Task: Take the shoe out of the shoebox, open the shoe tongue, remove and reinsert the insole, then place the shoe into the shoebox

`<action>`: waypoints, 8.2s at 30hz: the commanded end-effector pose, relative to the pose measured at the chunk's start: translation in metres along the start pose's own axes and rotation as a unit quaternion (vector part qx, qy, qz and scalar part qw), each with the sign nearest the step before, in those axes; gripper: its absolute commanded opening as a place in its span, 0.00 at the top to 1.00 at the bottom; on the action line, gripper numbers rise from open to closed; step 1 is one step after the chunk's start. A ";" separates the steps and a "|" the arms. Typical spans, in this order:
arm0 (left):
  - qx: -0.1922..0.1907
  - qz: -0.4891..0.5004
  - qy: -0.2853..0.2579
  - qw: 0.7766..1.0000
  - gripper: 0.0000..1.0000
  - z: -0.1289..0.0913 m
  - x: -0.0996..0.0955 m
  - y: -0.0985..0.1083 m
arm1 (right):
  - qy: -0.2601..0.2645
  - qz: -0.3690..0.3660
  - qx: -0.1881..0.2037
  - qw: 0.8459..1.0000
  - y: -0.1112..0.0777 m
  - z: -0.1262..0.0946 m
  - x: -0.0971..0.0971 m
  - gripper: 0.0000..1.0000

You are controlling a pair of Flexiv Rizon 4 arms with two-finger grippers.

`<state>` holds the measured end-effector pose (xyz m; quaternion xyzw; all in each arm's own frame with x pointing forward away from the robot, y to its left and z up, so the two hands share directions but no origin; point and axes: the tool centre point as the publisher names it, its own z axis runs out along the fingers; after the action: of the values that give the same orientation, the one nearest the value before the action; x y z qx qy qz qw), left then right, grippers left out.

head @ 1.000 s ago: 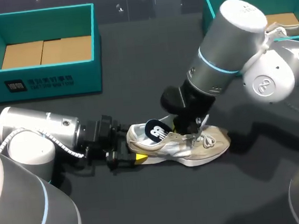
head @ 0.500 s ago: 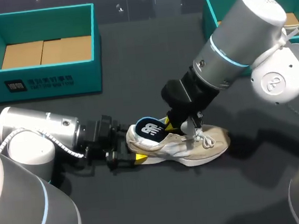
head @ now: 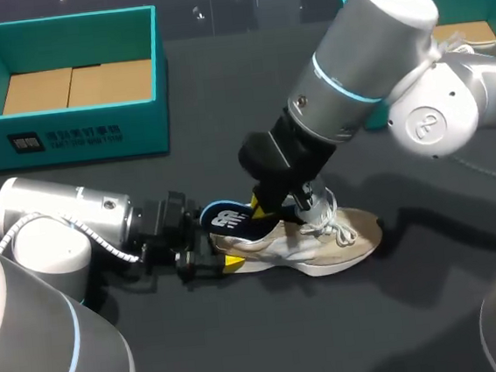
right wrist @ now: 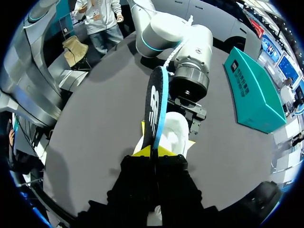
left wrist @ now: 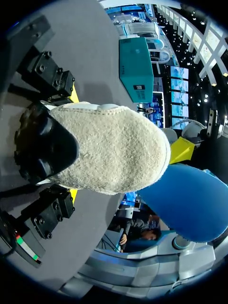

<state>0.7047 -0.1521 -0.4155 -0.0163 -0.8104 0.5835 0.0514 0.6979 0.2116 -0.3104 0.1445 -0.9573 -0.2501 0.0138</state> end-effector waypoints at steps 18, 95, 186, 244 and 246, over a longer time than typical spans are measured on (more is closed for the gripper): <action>0.000 0.000 -0.001 1.000 1.00 -0.002 0.001 0.003 | 0.036 0.105 -0.046 0.993 0.013 0.010 -0.013 0.59; 0.000 0.000 -0.001 1.000 1.00 -0.002 0.001 0.003 | 0.007 0.030 -0.149 0.988 0.115 -0.048 -0.002 1.00; 0.000 0.000 -0.001 1.000 1.00 -0.002 0.001 0.003 | -0.033 0.313 -0.486 0.815 0.076 -0.216 0.093 1.00; -0.208 -0.037 0.006 0.977 0.00 -0.041 0.013 -0.021 | -0.032 0.314 -0.487 0.814 0.076 -0.216 0.094 1.00; -0.229 -0.033 -0.004 0.973 0.00 -0.043 0.013 -0.022 | -0.032 0.314 -0.487 0.814 0.076 -0.216 0.094 1.00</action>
<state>0.7028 -0.1170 -0.3919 -0.0022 -0.9103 0.4076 0.0727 0.6088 0.1436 -0.0889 -0.1969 -0.7034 -0.6704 0.1302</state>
